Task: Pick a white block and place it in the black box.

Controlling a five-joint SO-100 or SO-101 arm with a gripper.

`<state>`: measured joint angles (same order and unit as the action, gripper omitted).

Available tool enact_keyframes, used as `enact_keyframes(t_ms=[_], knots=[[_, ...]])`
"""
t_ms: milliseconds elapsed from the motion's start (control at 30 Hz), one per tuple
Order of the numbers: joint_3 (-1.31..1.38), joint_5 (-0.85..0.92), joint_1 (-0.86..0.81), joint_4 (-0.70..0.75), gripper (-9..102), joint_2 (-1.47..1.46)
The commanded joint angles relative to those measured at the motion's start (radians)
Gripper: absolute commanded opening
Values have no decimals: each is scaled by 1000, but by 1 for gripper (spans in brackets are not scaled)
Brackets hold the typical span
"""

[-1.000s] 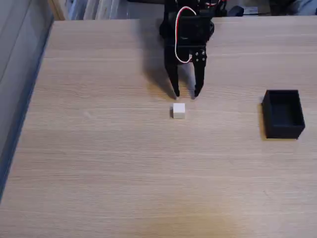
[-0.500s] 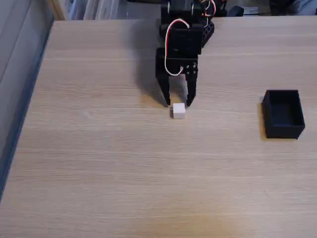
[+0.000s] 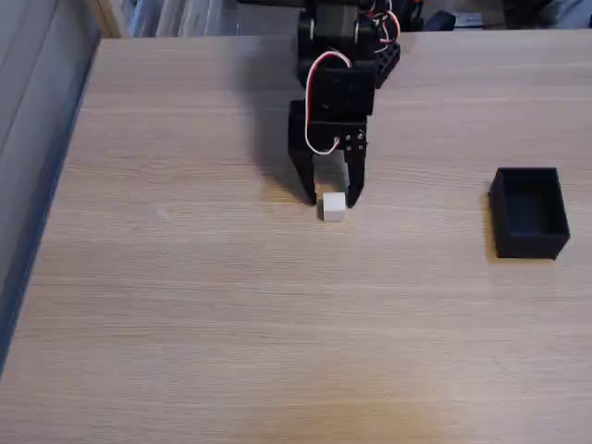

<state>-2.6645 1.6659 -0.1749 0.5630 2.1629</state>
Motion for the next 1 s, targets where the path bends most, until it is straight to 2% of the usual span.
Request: enact_keyframes(t_ms=[0,333,433,633,967], knots=[[54,-3,9,-20,22,-28],[117,-11,25,-44,21,-100],[110,6,20,-44,16,-98],[95,17,18,-38,0,-72],[152,-55,137,124,0,77]])
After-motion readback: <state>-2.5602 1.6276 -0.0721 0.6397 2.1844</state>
